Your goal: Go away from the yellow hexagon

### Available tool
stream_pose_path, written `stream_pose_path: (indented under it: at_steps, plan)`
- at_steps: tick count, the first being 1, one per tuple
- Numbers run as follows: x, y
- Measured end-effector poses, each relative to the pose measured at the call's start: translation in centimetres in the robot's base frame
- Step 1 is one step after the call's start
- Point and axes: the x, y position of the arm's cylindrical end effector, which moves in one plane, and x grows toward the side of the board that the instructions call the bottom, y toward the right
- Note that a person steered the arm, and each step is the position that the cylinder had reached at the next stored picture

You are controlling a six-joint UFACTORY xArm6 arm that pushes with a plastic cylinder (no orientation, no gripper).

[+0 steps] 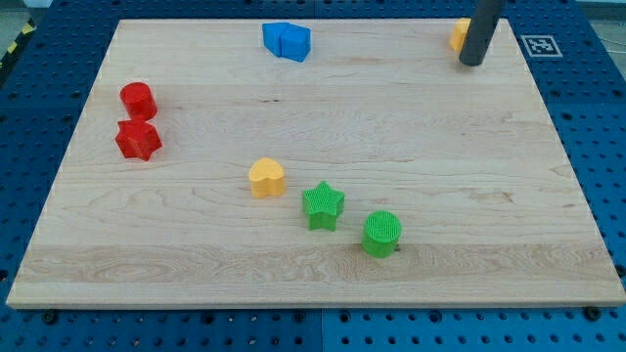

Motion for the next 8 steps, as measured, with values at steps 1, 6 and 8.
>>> stream_pose_path:
  at_steps: [1, 6, 8]
  plan:
    - [1.2, 0.1]
    - [10.6, -13.2]
    - [10.8, -26.4]
